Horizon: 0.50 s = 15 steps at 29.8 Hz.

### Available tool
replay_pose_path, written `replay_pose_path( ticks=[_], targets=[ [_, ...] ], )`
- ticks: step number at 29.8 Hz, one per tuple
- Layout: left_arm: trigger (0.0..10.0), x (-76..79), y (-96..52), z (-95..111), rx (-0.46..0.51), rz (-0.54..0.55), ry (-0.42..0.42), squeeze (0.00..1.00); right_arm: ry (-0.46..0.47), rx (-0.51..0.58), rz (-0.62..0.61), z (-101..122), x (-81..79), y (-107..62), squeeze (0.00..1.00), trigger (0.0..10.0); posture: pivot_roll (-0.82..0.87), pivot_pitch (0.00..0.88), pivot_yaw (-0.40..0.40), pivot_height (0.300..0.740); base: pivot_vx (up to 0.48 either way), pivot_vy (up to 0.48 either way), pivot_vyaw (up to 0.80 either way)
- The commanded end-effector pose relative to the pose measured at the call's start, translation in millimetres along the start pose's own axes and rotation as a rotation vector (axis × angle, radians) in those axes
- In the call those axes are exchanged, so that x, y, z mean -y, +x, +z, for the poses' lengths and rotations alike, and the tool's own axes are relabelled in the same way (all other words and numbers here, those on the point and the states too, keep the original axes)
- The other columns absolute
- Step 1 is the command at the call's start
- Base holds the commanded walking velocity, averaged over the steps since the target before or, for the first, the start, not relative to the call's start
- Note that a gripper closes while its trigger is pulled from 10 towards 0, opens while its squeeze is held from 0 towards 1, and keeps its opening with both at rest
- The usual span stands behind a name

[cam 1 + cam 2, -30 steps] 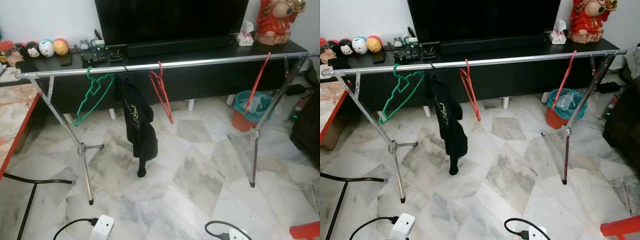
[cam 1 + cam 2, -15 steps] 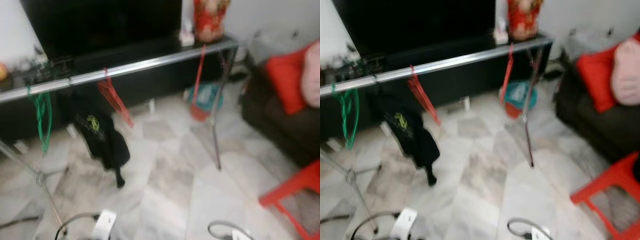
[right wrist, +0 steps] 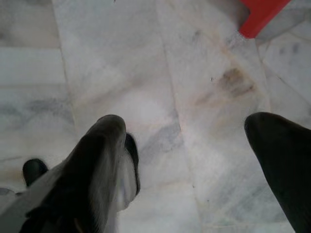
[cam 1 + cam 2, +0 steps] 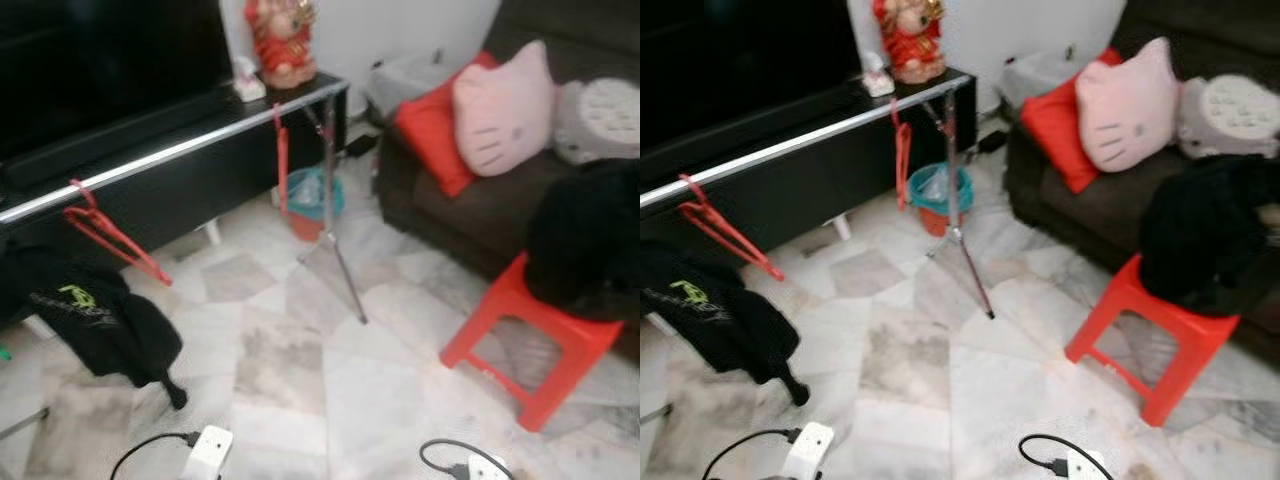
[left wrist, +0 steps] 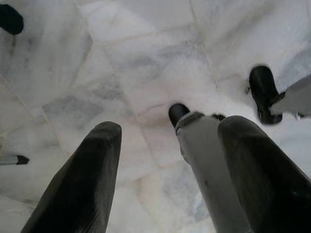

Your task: Hang hanger

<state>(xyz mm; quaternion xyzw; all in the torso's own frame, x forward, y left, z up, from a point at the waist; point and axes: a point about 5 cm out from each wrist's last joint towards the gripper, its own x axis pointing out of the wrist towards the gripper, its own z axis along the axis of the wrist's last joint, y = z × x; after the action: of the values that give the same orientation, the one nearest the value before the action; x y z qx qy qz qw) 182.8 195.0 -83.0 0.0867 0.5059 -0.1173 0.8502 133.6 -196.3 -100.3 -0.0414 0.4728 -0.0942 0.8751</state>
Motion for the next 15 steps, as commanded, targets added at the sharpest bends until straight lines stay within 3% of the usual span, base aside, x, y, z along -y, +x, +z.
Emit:
replay_pose_path(
  ticks=[1,15],
  targets=[
    [10.0,1.1,0.1,-2.5,-0.014,-0.001,0.002,0.0,-0.003,-0.023,-0.004,-6.7,2.0,-1.5,0.0,10.0,-0.09,0.0,0.057,0.74,0.0,0.0,-0.77],
    [10.0,0.8,0.1,-1.8,0.003,0.005,-0.029,0.0,-0.001,-0.023,-0.004,-6.6,1.8,-1.4,0.0,10.0,-0.09,0.0,0.059,0.74,0.0,0.0,-0.78]
  ],
)
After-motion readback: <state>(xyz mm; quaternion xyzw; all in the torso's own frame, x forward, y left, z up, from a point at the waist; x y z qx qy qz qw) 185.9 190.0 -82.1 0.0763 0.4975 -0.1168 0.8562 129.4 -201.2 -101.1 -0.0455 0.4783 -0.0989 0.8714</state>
